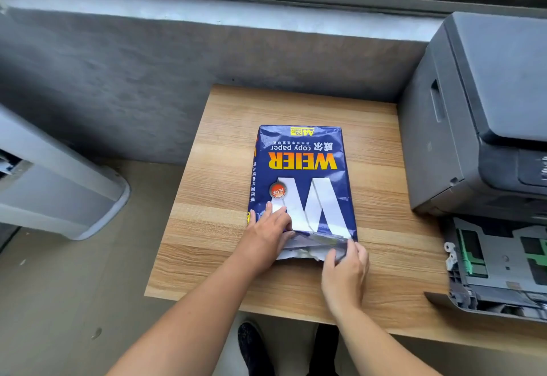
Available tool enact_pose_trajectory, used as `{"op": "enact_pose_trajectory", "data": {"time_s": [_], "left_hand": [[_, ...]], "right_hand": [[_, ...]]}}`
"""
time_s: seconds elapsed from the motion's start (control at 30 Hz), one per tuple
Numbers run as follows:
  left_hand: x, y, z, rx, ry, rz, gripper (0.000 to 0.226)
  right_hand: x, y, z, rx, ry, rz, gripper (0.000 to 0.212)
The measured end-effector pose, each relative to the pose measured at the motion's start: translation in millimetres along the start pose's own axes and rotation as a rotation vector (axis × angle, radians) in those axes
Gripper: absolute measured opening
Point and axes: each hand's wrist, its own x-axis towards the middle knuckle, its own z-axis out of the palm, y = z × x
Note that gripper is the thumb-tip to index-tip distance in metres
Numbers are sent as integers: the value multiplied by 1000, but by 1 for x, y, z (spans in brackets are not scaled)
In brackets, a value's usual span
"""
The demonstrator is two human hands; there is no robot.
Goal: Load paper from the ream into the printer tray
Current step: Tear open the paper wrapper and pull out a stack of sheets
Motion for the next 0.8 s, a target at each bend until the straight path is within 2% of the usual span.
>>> {"op": "enact_pose_trajectory", "data": {"time_s": [0.17, 0.27, 0.53, 0.6, 0.7, 0.8], "left_hand": [[-3, 3, 1, 12, 18, -4, 20], [-4, 5, 1, -2, 32, -2, 19], [-9, 1, 7, -34, 86, 26, 18], [-12, -1, 10, -21, 129, 28, 20], [-17, -5, 12, 14, 142, -8, 28], [-19, -4, 11, -9, 105, -34, 33]], "right_hand": [[10, -19, 5, 162, 114, 249, 45], [16, -27, 7, 263, 213, 369, 39], [17, -41, 5, 503, 375, 558, 28], [18, -40, 3, 496, 377, 558, 20], [19, -34, 0, 376, 293, 461, 8], [17, -31, -4, 309, 261, 383, 10]]}}
